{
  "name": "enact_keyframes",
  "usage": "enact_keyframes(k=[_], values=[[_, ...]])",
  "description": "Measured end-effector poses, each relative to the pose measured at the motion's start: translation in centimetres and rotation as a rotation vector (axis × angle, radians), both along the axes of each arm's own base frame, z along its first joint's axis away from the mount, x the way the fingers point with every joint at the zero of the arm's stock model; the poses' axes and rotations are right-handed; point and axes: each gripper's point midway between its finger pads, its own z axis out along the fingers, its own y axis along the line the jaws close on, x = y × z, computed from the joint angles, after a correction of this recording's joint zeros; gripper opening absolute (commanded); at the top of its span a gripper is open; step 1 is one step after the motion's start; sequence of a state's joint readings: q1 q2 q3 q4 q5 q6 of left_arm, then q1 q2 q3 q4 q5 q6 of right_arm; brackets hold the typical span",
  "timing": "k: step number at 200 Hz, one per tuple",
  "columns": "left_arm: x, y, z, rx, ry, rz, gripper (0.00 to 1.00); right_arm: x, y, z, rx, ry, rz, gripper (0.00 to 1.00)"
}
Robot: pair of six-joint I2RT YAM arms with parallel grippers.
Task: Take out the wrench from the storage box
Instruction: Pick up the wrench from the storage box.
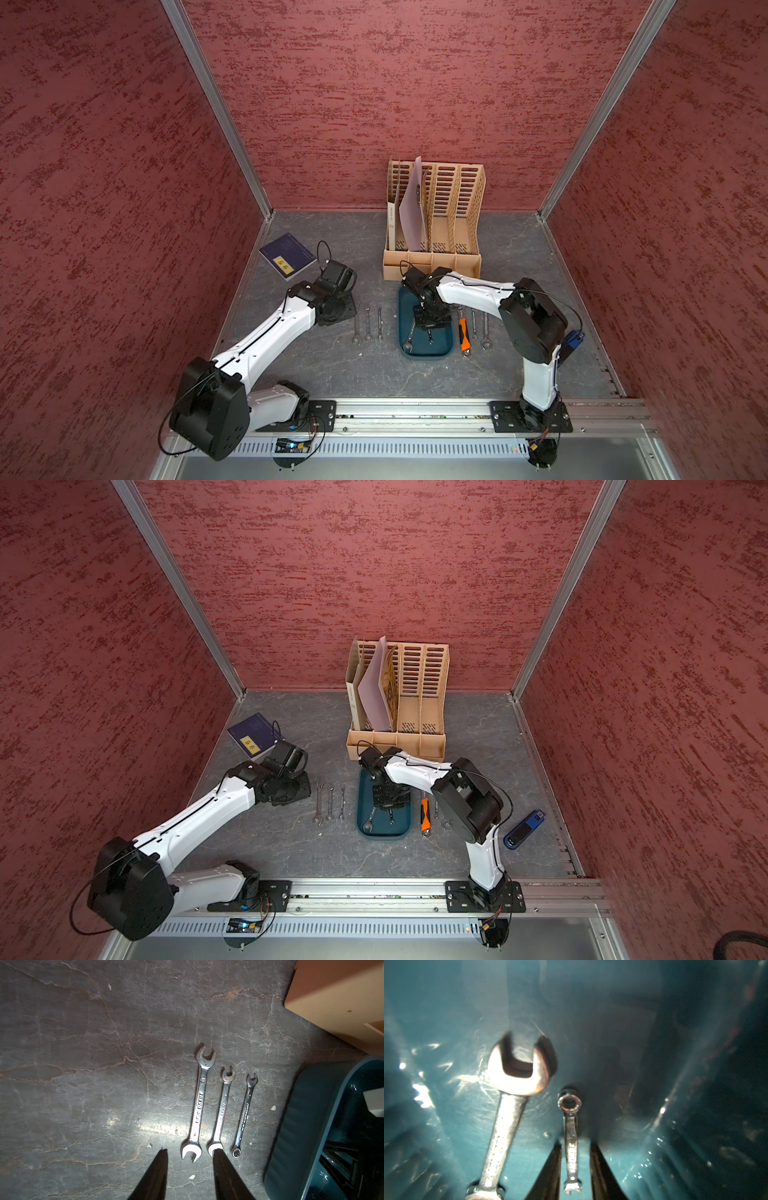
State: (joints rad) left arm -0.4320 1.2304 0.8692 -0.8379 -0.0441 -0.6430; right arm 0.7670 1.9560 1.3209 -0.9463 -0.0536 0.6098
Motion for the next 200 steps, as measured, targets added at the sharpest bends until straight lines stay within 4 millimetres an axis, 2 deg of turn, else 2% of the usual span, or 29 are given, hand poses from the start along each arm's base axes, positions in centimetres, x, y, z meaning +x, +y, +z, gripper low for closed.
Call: enact_keyframes(k=[26, 113, 134, 200], values=[[0.0, 0.0, 0.0, -0.001, 0.001, -0.001, 0.39, 0.0, 0.0, 0.0, 0.004, -0.002, -0.001, 0.17], [-0.1, 0.0, 0.3, -0.005, -0.006, -0.001, 0.39, 0.4, -0.5, 0.9, 0.011, -0.031, 0.012, 0.14], [-0.2, 0.1, 0.3, -0.004, -0.005, 0.000, 0.39, 0.7, -0.9, 2.2, 0.023, -0.054, 0.005, 0.14], [-0.4, 0.3, 0.6, -0.006, -0.009, 0.003, 0.40, 1.8, -2.7, 8.6, 0.091, -0.164, -0.019, 0.15]])
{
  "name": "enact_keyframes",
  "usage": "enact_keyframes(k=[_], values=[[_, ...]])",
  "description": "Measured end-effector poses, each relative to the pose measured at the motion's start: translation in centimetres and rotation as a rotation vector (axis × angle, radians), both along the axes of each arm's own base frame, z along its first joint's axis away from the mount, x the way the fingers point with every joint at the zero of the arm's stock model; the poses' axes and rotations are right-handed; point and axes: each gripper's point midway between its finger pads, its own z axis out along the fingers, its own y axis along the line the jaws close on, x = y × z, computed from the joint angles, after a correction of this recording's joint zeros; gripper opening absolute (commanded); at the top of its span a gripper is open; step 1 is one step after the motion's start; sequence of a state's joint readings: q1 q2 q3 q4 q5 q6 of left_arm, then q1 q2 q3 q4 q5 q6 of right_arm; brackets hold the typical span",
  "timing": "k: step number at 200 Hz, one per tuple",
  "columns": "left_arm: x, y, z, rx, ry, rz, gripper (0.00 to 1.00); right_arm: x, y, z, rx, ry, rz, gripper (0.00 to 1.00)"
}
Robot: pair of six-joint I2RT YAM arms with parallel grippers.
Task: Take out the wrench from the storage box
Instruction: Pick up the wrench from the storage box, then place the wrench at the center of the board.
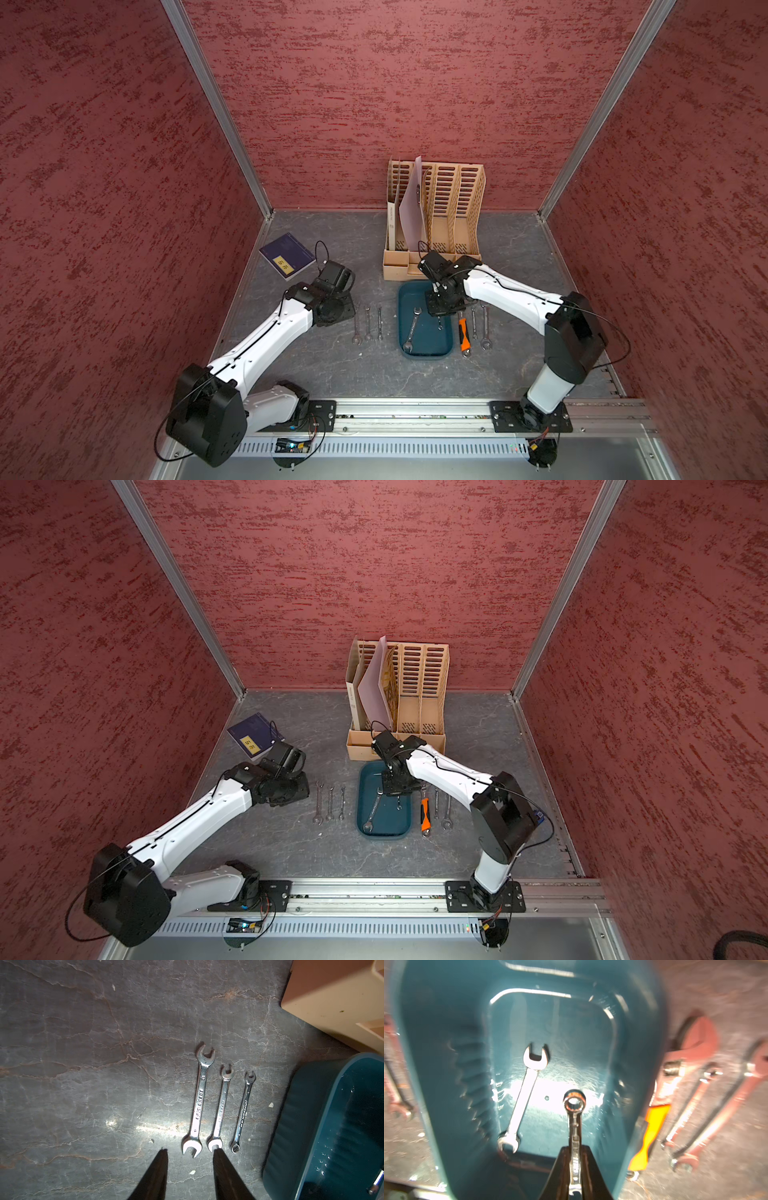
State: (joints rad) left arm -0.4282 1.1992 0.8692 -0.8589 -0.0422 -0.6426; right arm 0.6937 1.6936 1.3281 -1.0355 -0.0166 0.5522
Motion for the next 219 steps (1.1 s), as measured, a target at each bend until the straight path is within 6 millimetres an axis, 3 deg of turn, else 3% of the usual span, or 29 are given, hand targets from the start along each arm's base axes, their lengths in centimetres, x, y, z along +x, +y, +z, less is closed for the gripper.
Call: enact_keyframes(k=[49, 73, 109, 142, 182, 219], values=[[-0.2, 0.1, 0.0, 0.003, 0.005, 0.002, 0.39, 1.2, -4.0, 4.1, 0.027, -0.085, -0.065, 0.15], [-0.3, 0.2, 0.0, 0.005, 0.011, 0.002, 0.39, 1.5, -6.5, 4.2, 0.023, -0.102, -0.100, 0.15], [-0.5, 0.3, 0.1, 0.006, 0.013, 0.002, 0.39, 0.8, -10.1, 0.7, -0.028, -0.036, -0.147, 0.15], [-0.5, 0.3, 0.3, 0.006, 0.016, 0.002, 0.39, 0.4, -12.1, -2.8, -0.053, 0.027, -0.184, 0.14], [-0.5, 0.1, 0.8, -0.002, 0.015, 0.000, 0.40, 1.2, -13.2, -6.4, -0.046, 0.083, -0.233, 0.14], [-0.6, -0.7, 1.3, -0.015, 0.010, -0.014, 0.39, 2.1, -13.4, -8.4, -0.050, 0.120, -0.240, 0.18]])
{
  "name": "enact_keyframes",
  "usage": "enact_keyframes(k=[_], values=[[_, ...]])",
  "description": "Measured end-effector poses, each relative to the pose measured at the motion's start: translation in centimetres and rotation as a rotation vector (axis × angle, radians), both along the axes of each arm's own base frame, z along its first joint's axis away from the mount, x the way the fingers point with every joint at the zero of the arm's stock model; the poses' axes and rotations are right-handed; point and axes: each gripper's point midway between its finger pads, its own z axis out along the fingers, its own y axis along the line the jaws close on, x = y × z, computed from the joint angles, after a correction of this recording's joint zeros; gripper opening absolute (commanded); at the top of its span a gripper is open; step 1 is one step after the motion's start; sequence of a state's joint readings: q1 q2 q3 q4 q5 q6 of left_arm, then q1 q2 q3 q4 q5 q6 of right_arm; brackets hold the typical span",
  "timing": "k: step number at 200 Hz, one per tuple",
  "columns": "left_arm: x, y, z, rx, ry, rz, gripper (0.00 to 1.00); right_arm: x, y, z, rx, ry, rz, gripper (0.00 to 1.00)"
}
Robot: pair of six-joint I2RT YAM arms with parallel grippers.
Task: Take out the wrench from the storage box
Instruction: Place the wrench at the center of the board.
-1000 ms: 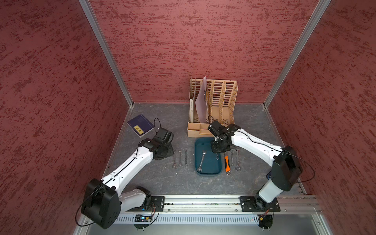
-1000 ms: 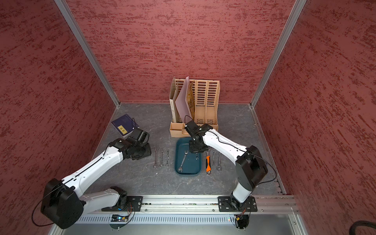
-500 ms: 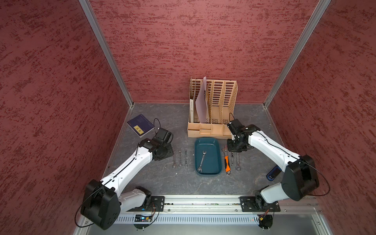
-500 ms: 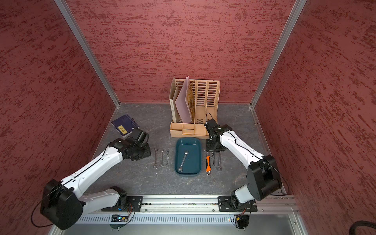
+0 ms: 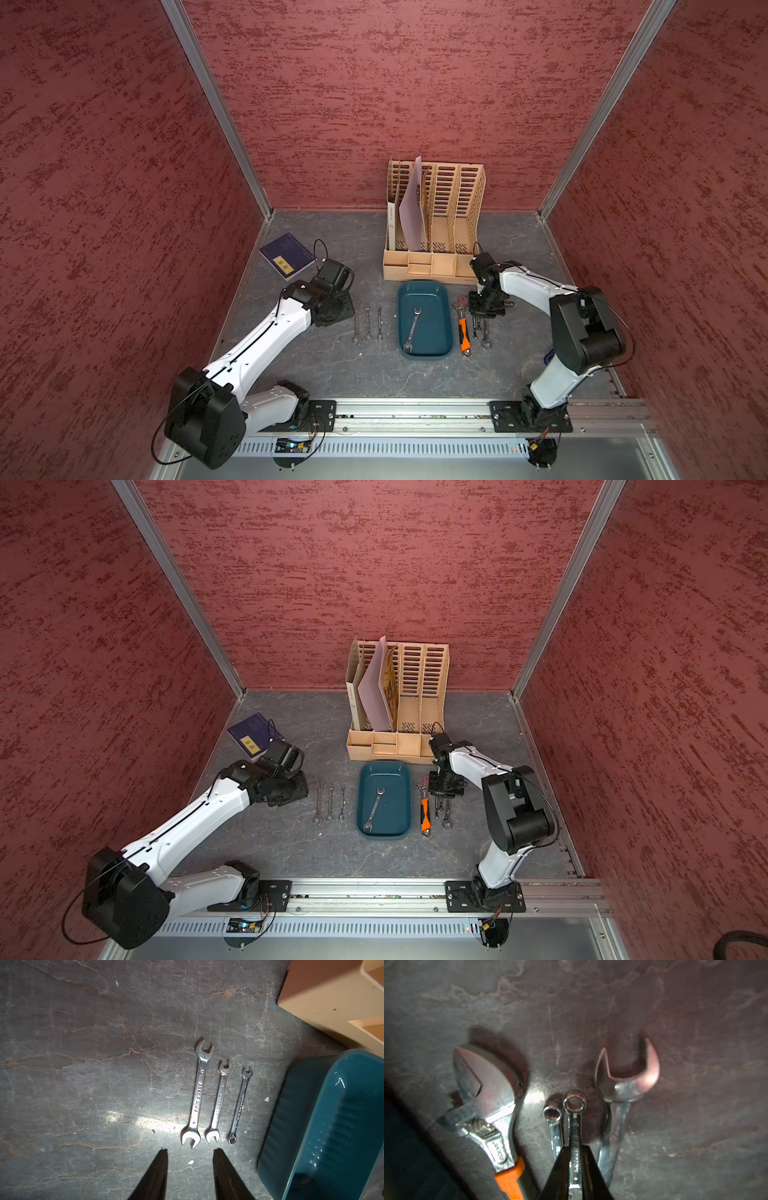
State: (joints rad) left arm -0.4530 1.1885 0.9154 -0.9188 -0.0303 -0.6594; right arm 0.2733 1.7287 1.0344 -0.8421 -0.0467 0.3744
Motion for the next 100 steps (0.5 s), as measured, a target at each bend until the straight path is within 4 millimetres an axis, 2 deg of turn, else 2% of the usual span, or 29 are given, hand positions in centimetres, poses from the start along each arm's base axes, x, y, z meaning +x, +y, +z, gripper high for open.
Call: enact_keyframes(k=[15, 34, 60, 80, 100], values=[[0.0, -1.3, 0.8, -0.011, -0.017, -0.035, 0.40, 0.2, 0.0, -0.2, 0.000, 0.002, -0.002, 0.22], [0.2, -3.5, 2.3, -0.029, -0.051, -0.087, 0.40, 0.3, -0.1, -0.2, 0.000, 0.000, -0.005, 0.32], [0.6, -7.5, 4.4, -0.041, -0.091, -0.169, 0.41, 0.2, 0.0, 0.1, 0.012, 0.000, -0.007, 0.39], [0.6, -10.9, 4.8, -0.038, -0.090, -0.233, 0.41, 0.1, 0.3, 1.4, 0.037, -0.024, -0.007, 0.41], [0.5, -14.1, 4.0, -0.024, -0.065, -0.286, 0.41, 0.0, 0.5, 3.6, 0.068, -0.071, -0.007, 0.41]])
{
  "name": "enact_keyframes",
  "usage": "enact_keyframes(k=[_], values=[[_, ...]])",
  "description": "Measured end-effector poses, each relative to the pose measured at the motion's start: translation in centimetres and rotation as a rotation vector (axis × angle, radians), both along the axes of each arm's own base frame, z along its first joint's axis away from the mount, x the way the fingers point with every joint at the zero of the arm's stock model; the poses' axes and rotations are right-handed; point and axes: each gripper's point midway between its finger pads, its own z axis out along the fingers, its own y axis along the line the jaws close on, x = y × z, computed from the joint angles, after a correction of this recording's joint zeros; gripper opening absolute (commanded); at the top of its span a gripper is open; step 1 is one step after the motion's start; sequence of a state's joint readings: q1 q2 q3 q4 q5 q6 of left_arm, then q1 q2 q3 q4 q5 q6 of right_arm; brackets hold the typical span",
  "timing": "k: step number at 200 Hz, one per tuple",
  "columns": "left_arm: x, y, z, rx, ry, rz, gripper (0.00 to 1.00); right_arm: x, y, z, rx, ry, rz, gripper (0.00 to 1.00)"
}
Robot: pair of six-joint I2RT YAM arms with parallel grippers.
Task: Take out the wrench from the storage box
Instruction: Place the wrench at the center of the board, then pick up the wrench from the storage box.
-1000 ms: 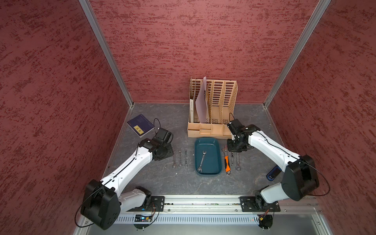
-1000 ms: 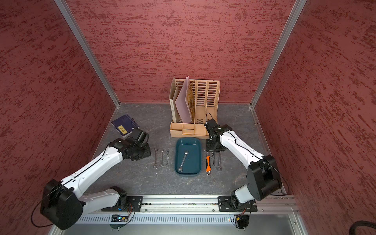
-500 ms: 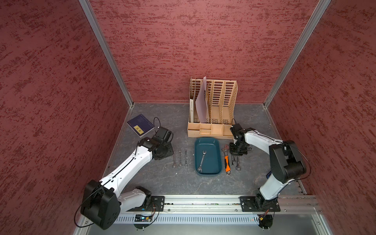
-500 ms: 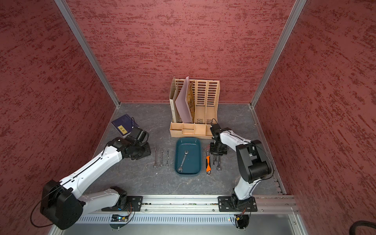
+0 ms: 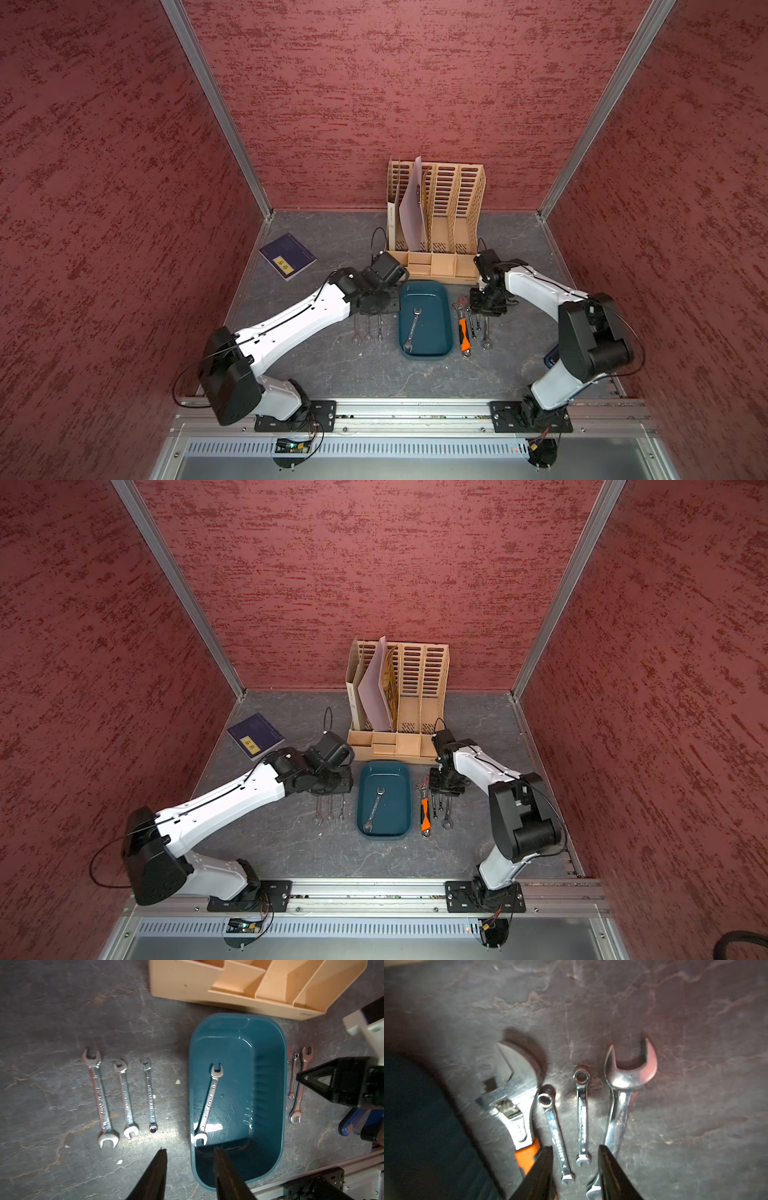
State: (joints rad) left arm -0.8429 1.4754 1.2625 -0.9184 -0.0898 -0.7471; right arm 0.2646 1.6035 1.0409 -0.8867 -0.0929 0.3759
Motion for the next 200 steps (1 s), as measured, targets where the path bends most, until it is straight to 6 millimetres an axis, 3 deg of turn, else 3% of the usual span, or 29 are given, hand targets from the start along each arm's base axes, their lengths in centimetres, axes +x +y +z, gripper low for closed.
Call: enact_keyframes(k=[32, 70, 169, 200], values=[[0.3, -3.9, -2.7, 0.058, 0.051, -0.055, 0.41, -0.7, 0.2, 3.5, 0.041, -0.075, 0.001, 0.42], [1.2, -6.4, -6.0, 0.129, 0.109, -0.082, 0.41, -1.6, 0.3, 5.7, 0.075, -0.115, 0.003, 0.43], [0.9, -7.0, -13.4, 0.255, 0.277, -0.133, 0.39, -2.7, 1.0, 5.5, 0.124, -0.085, 0.009, 0.45], [0.8, -7.1, -14.1, 0.268, 0.289, -0.135, 0.34, -2.9, 1.1, 5.4, 0.130, -0.079, 0.010, 0.45]])
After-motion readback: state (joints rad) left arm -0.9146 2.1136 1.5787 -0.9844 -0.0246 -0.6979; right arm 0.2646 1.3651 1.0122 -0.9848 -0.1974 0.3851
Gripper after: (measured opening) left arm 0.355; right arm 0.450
